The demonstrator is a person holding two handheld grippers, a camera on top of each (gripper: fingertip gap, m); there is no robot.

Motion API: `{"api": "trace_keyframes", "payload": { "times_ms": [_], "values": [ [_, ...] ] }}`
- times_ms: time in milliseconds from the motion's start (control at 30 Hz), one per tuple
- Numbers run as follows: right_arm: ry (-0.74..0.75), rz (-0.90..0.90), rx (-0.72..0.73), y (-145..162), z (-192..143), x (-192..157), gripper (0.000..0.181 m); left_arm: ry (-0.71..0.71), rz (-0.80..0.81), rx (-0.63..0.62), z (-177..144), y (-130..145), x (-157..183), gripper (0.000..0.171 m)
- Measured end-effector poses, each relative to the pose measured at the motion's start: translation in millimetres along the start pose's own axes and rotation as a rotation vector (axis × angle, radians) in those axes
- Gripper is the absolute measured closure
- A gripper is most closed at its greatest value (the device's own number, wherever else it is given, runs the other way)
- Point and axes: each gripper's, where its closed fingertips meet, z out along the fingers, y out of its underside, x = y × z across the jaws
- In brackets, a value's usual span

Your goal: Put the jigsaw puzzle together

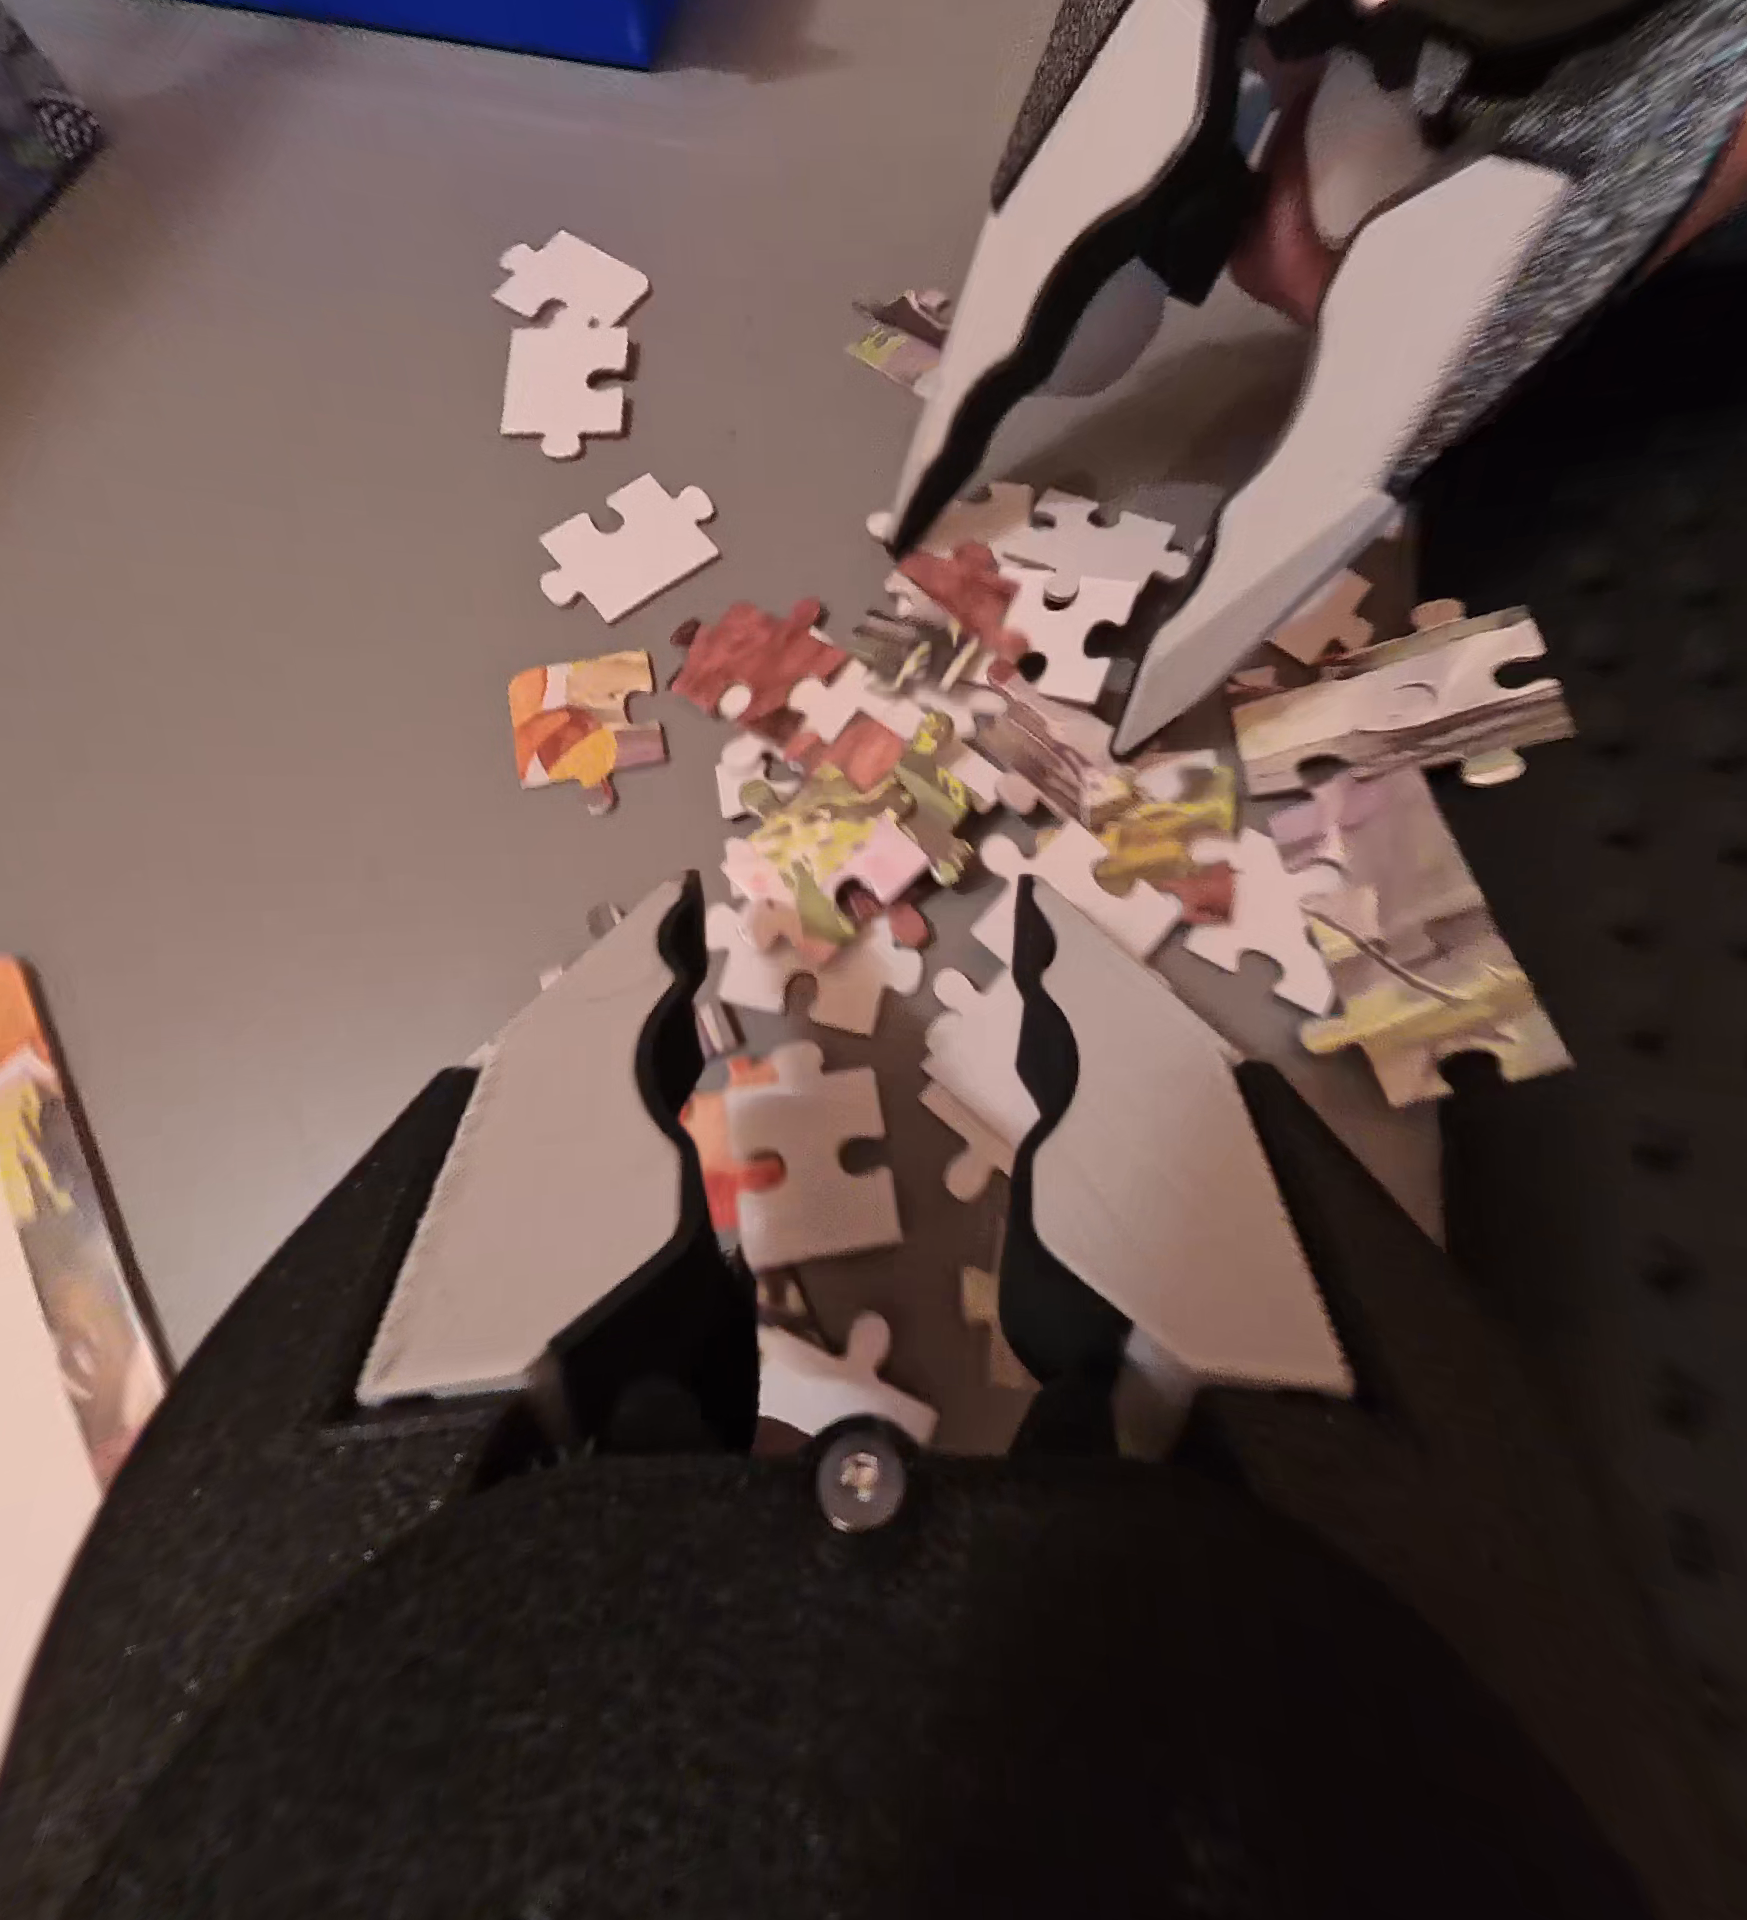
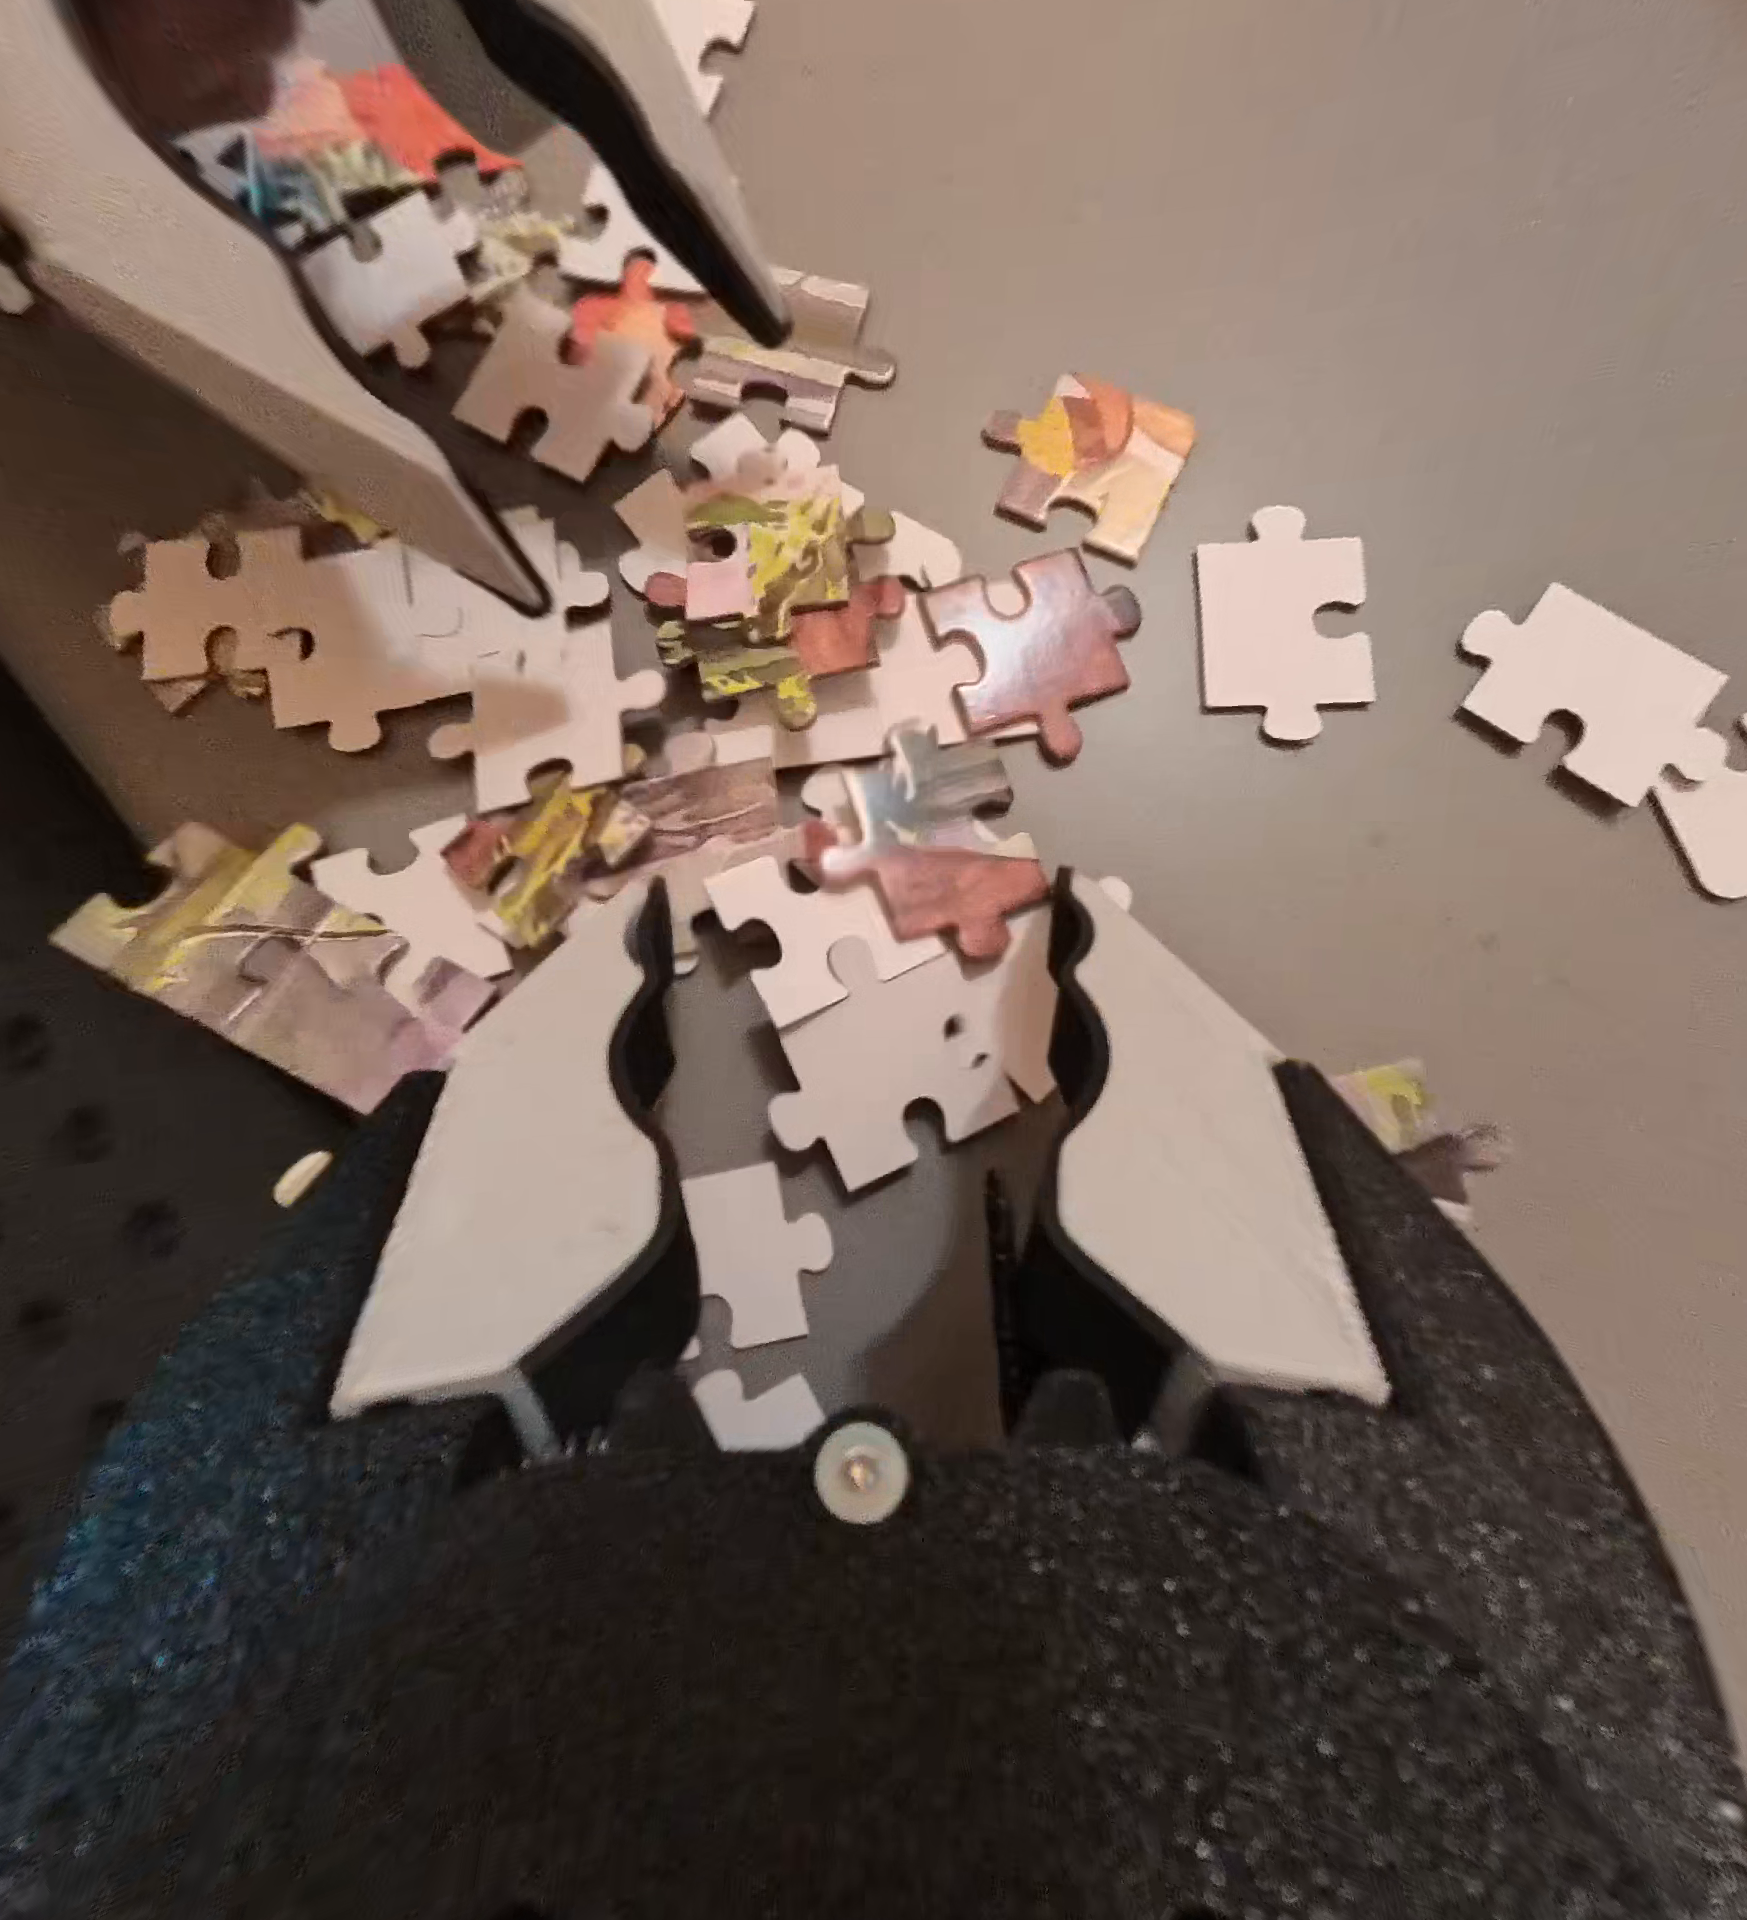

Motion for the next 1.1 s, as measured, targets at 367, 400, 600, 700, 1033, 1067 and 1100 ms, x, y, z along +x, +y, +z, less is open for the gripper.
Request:
{"api": "trace_keyframes", "payload": {
  "times_ms": [367,400,600,700,1033,1067,1100],
  "values": [
    [-0.294,0.283,0.431,-48,-62,-3,0.145,0.078,0.22,-0.124,36,1,19,0.125],
    [-0.356,0.352,0.464,-52,-68,-2,0.145,0.082,0.226,-0.124,34,3,21,0.125],
    [-0.301,0.275,0.275,-29,-41,-10,0.112,0.17,0.121,0.071,4,-18,27,0.125],
    [-0.521,0.248,0.313,-51,-45,-56,0.111,0.183,0.125,0.253,-20,-51,30,0.125],
    [-0.875,0.656,0.577,-99,-69,-46,0.172,-0.368,0.746,0.335,-33,-71,29,0.125],
    [-0.844,0.653,0.588,-98,-68,-41,0.176,-0.353,0.716,0.341,-34,-71,27,0.126],
    [-0.807,0.643,0.603,-97,-67,-36,0.177,-0.329,0.669,0.344,-34,-71,25,0.125]
  ]
}}
